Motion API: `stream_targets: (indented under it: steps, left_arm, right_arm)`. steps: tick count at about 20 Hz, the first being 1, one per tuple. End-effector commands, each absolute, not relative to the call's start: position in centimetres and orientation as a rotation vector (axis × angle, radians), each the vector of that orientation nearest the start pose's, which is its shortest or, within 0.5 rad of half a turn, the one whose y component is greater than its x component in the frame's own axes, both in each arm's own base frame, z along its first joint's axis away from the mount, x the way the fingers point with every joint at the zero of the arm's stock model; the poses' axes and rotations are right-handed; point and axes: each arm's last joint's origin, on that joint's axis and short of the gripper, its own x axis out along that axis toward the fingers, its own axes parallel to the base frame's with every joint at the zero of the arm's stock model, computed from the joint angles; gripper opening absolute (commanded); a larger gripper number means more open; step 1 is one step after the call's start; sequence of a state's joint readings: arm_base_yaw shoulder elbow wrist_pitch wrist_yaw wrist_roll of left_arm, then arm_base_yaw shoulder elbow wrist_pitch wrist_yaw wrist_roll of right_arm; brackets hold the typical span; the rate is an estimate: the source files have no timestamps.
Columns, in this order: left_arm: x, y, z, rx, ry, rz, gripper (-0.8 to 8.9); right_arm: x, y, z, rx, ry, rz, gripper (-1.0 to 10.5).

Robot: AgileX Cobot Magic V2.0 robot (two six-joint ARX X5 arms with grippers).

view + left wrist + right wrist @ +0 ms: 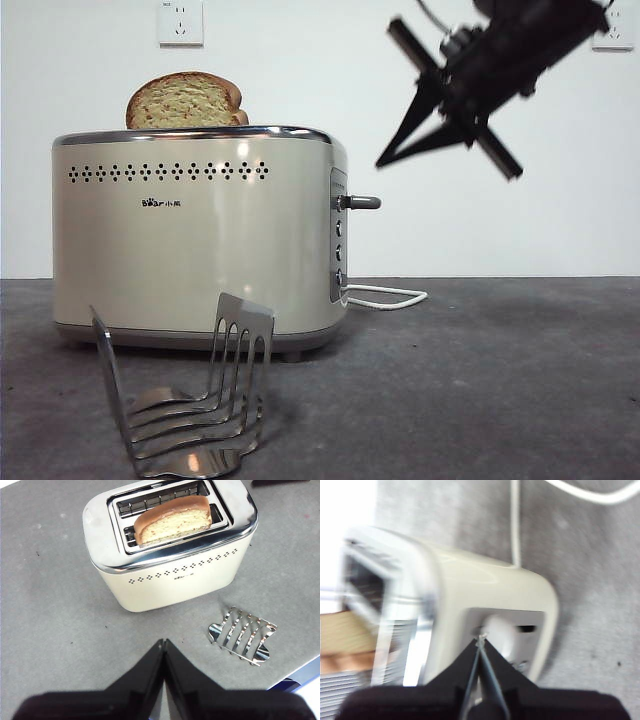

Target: Pick up a slice of bread from the rack,put the bread on the toaster,press the button

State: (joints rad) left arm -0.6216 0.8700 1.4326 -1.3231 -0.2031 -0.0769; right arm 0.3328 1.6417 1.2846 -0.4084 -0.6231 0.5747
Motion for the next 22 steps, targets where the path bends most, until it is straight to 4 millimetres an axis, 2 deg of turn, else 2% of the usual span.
stream_targets:
  steps: [1,8,13,18,22]
  left_arm:
    - [8.0,-5.0,42.0,0.226,0.714,-0.365,-0.08]
    - [8.1,-5.0,42.0,0.227,0.715,-0.364,-0.04]
    - [9.1,-5.8,41.6,0.244,0.754,-0.36,-0.04]
    - [11.8,-7.6,40.5,0.288,0.85,-0.35,-0.04]
    - [14.3,-9.5,39.1,0.331,0.947,-0.339,-0.04]
  right_arm:
    - [31.8,12.8,29.7,0.574,0.967,0.691,0.0]
    - [24.8,10.1,37.2,0.418,0.776,0.685,0.0]
    - [19.9,8.2,42.0,0.145,0.638,0.709,0.0]
    - [17.8,7.2,44.9,0.068,0.628,0.648,0.0]
    - [17.0,6.7,45.5,0.047,0.649,0.577,0.0]
